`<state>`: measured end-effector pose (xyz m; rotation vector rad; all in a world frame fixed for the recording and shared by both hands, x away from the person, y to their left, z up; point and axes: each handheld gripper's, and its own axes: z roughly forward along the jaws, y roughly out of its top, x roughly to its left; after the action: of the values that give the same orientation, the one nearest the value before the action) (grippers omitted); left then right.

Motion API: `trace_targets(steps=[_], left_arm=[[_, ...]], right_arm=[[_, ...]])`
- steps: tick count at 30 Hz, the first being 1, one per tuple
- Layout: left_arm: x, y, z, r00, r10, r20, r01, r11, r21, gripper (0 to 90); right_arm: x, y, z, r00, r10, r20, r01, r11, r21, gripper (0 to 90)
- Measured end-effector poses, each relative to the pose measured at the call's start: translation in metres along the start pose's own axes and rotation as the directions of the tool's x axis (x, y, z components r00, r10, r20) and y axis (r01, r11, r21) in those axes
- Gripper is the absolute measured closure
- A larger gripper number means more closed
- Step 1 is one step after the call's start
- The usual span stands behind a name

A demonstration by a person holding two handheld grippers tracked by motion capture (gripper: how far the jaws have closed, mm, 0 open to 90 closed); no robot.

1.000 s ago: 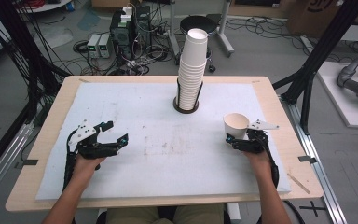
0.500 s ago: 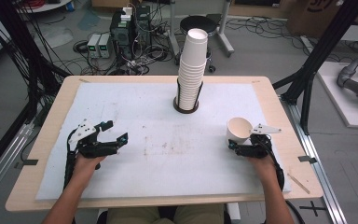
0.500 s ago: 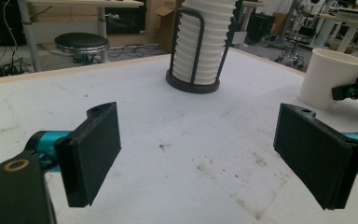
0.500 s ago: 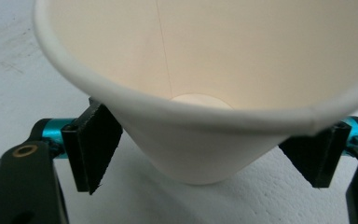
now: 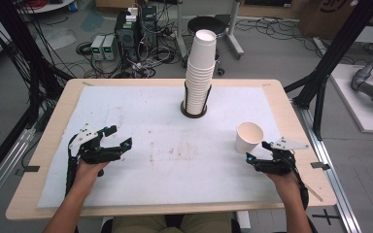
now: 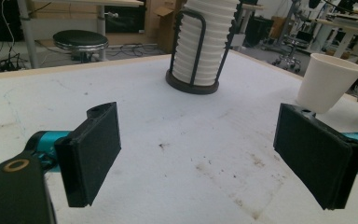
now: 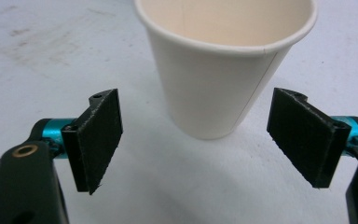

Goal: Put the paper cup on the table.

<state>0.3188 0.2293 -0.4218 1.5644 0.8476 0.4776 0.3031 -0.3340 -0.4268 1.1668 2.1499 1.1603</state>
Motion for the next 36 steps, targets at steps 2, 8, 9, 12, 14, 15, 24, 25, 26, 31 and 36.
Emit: trace_targets(steps=[2,8,9,12,14,15,24,25,26,31,36], left_arm=[[-0.001,0.0,0.0,0.9999,-0.01,0.01,0.01,0.9999,-0.007,14.7],[-0.003,0.001,-0.001,0.9994,-0.004,0.035,0.004,0.9999,-0.013,14.7],[-0.003,0.001,-0.001,0.9993,-0.003,0.037,0.003,0.9999,-0.013,14.7],[-0.005,0.002,-0.002,0.9989,0.005,0.047,-0.004,0.9999,-0.017,14.7],[-0.006,0.002,-0.003,0.9986,0.006,0.053,-0.005,0.9998,-0.02,14.7],[-0.007,0.002,-0.003,0.9985,0.007,0.054,-0.006,0.9997,-0.025,14.7],[-0.014,0.004,-0.011,0.9973,0.027,0.069,-0.025,0.9991,-0.034,14.7],[-0.014,0.004,-0.012,0.9975,0.025,0.067,-0.023,0.999,-0.039,14.7],[-0.014,0.004,-0.013,0.9975,0.028,0.065,-0.026,0.999,-0.037,14.7],[-0.013,0.002,-0.015,0.9979,0.023,0.06,-0.021,0.9992,-0.035,14.7],[-0.013,0.002,-0.016,0.9982,0.029,0.053,-0.027,0.9988,-0.04,14.7]], right_arm=[[0.005,-0.002,-0.01,1.0,-0.003,-0.007,0.003,1.0,-0.028,18.8],[0.016,0.003,-0.029,0.9977,0.01,-0.067,-0.02,0.988,-0.151,18.8],[0.019,0.005,-0.03,0.9974,0.012,-0.071,-0.024,0.986,-0.166,18.8],[0.023,0.009,-0.032,0.9962,0.013,-0.086,-0.03,0.978,-0.207,18.8],[0.026,0.01,-0.032,0.9955,0.018,-0.093,-0.039,0.974,-0.223,18.8],[0.026,0.011,-0.033,0.9955,0.022,-0.092,-0.043,0.972,-0.231,18.8],[0.032,0.013,-0.035,0.9977,0.031,-0.061,-0.046,0.964,-0.261,18.8],[0.033,0.013,-0.035,0.9977,0.03,-0.061,-0.044,0.964,-0.261,18.8],[0.033,0.014,-0.034,0.9985,0.017,-0.052,-0.03,0.964,-0.263,18.8],[0.037,0.016,-0.031,0.9982,0.008,-0.06,-0.023,0.968,-0.25,18.8],[0.039,0.018,-0.03,0.998,-0.001,-0.064,-0.015,0.968,-0.252,18.8]])
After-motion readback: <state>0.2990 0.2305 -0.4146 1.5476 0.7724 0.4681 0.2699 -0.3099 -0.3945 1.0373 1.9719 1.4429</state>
